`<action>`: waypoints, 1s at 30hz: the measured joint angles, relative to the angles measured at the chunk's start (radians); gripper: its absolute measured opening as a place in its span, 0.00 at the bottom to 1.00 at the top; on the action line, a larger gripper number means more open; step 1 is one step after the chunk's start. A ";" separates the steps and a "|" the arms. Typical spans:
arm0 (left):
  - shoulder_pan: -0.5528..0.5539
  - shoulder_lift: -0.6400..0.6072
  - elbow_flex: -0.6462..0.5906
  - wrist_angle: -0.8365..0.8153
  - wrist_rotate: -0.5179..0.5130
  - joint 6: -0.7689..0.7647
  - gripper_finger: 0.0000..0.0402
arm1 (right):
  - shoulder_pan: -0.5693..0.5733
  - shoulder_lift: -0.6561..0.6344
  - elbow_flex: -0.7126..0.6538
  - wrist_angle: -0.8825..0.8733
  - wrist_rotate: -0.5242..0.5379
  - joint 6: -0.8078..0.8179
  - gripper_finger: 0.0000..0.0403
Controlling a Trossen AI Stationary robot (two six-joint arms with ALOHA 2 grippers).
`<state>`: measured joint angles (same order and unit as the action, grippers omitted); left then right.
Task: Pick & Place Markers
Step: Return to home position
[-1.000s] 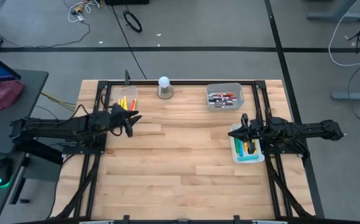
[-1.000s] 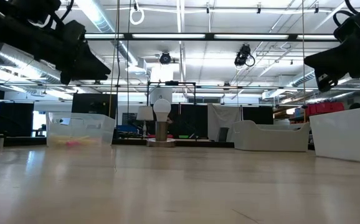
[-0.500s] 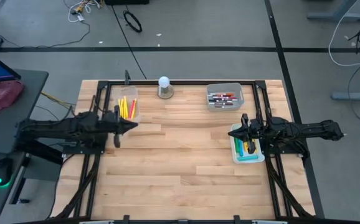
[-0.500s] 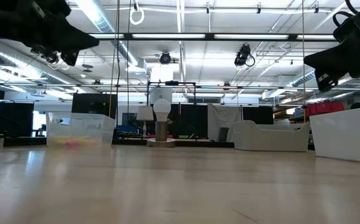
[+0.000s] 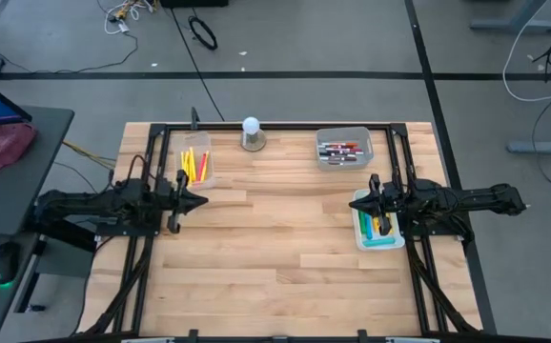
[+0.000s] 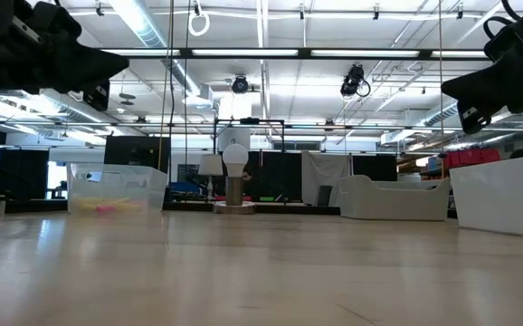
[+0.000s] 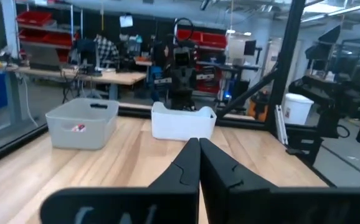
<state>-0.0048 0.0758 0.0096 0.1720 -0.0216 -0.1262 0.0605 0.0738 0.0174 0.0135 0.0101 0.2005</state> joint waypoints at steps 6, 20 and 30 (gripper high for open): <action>0.002 -0.075 -0.001 -0.083 0.007 0.053 0.00 | 0.000 0.000 0.000 0.000 0.000 0.000 0.01; 0.001 -0.071 -0.001 -0.140 0.000 0.098 0.01 | 0.000 0.000 0.000 0.000 0.000 0.000 0.01; 0.001 -0.057 -0.001 -0.149 -0.007 -0.084 0.05 | 0.000 0.000 0.000 0.000 0.000 0.000 0.01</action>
<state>-0.0040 0.0193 0.0090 0.0227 -0.0283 -0.2105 0.0605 0.0735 0.0174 0.0135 0.0101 0.2004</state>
